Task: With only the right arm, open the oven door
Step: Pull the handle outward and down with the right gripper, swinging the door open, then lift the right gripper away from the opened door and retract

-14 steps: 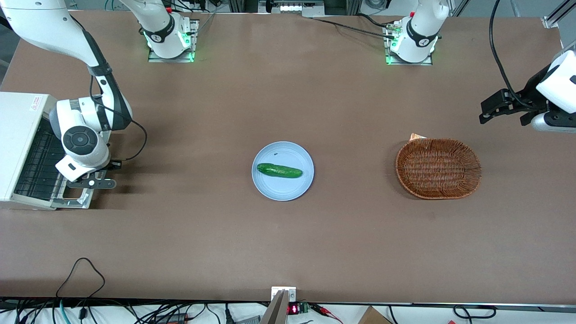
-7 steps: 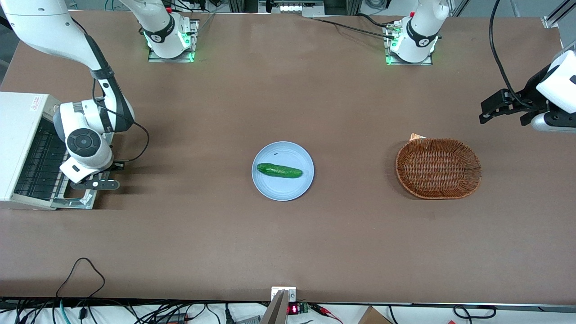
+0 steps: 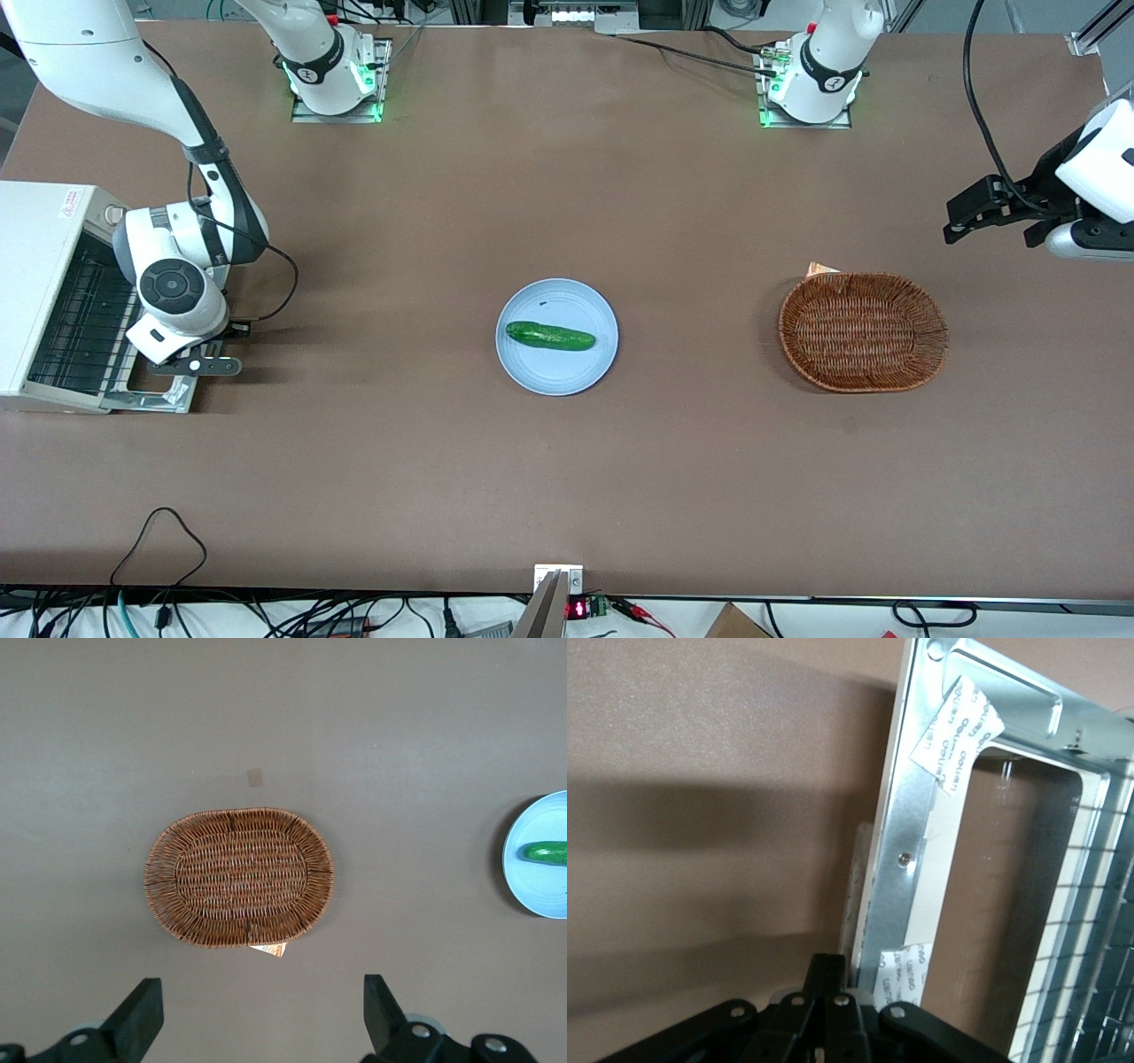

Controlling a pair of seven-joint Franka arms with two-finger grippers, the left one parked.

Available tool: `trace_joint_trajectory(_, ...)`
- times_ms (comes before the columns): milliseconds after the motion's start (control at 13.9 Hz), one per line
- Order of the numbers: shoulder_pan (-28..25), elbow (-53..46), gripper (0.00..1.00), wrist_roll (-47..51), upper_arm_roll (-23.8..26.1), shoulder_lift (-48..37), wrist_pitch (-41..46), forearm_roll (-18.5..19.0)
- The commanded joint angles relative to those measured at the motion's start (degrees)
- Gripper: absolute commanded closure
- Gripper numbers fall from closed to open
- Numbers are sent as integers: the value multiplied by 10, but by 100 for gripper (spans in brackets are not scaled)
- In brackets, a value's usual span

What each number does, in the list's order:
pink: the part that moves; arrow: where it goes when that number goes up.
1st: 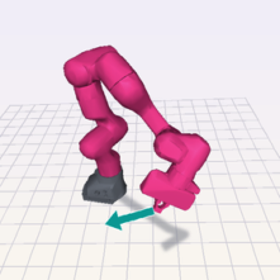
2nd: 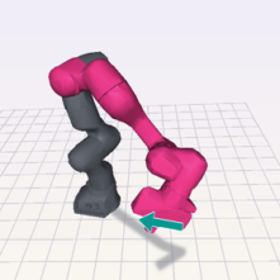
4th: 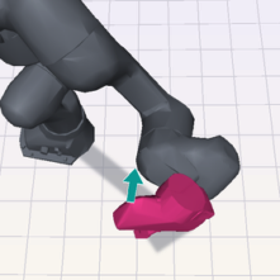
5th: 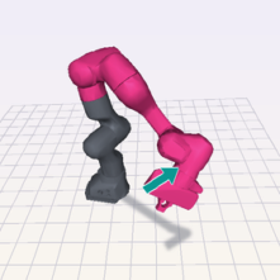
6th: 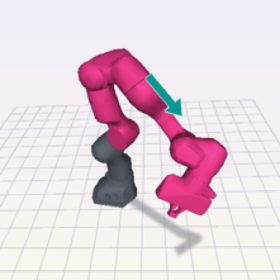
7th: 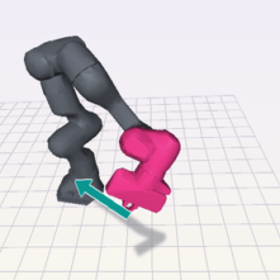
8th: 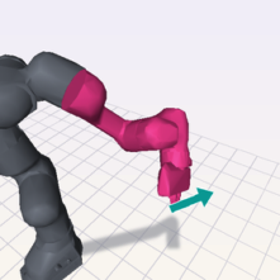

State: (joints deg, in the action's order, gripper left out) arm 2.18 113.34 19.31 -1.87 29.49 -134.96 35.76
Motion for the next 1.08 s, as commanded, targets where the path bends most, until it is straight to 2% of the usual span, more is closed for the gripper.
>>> trace_joint_trajectory(0, 21, -5, 100, -9, -24, 7, 12, 27)
trace_joint_trajectory(790, 22, -5, 100, -3, -24, 19, -7, 27)
trace_joint_trajectory(1006, 22, -5, 100, -5, -6, 17, -10, 24)
